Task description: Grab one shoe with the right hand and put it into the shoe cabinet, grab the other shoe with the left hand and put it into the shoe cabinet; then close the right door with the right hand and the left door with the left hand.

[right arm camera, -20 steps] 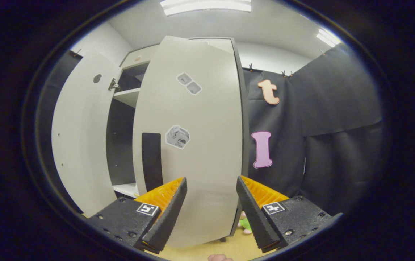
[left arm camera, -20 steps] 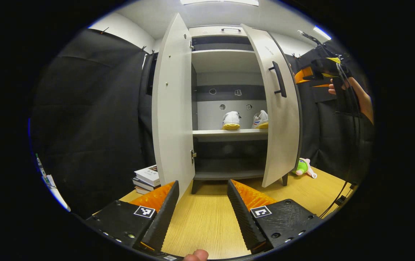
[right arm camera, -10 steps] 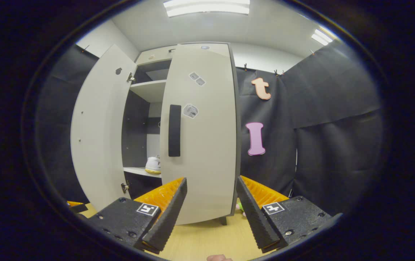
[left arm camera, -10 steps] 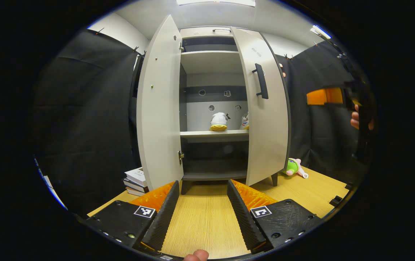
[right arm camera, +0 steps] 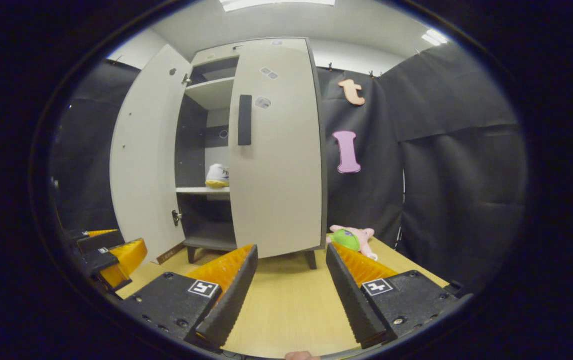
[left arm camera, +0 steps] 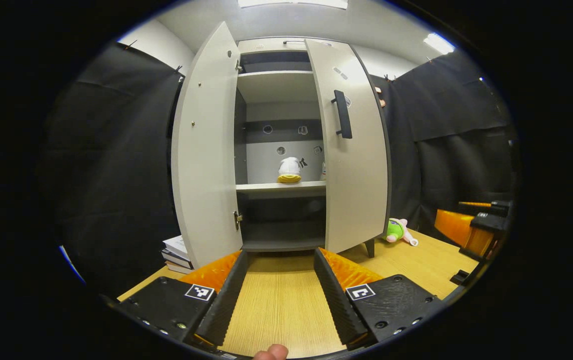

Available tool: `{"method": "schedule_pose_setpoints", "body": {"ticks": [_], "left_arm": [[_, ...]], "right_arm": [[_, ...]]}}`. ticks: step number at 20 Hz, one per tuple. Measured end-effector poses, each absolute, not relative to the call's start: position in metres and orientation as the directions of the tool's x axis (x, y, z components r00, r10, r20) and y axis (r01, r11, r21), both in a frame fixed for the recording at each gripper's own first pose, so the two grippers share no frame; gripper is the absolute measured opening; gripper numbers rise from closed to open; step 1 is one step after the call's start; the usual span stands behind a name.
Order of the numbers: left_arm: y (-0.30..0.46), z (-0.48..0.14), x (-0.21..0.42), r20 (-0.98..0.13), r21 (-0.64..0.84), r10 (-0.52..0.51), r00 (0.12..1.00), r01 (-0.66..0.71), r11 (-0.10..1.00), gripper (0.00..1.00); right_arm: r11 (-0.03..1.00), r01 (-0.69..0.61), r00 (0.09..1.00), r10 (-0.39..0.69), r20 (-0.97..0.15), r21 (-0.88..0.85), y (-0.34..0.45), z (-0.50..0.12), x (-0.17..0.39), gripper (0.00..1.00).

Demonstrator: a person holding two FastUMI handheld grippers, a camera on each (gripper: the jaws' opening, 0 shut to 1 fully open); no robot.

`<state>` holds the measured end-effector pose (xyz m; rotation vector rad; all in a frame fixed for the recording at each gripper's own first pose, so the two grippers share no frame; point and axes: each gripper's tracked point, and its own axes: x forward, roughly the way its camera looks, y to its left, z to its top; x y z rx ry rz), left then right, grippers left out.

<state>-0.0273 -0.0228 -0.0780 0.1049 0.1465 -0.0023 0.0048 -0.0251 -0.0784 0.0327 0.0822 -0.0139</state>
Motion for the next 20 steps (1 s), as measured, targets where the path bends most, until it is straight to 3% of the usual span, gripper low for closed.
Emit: {"method": "schedule_pose_setpoints", "body": {"ticks": [5,12,17,20], "left_arm": [[0.005,0.003,-0.019,-0.034,0.043,0.039,0.999,-0.038,0.998,0.83],[0.112,0.090,-0.002,0.024,0.054,0.211,0.977,-0.212,0.976,0.84],[0.191,0.111,0.033,0.028,0.060,0.325,0.945,-0.326,0.943,0.92],[0.218,0.116,0.054,0.010,0.044,0.355,0.935,-0.355,0.934,0.92]], "right_arm": [[1.000,0.019,0.998,-0.019,-0.056,-0.008,-0.033,-0.073,0.012,0.90],[0.999,-0.041,0.999,0.040,-0.037,-0.022,-0.015,-0.067,0.019,0.90],[0.998,-0.060,0.997,0.059,-0.042,-0.019,-0.009,-0.068,0.020,0.90],[0.998,-0.056,0.997,0.054,-0.047,-0.021,-0.011,-0.070,0.019,0.90]]}}
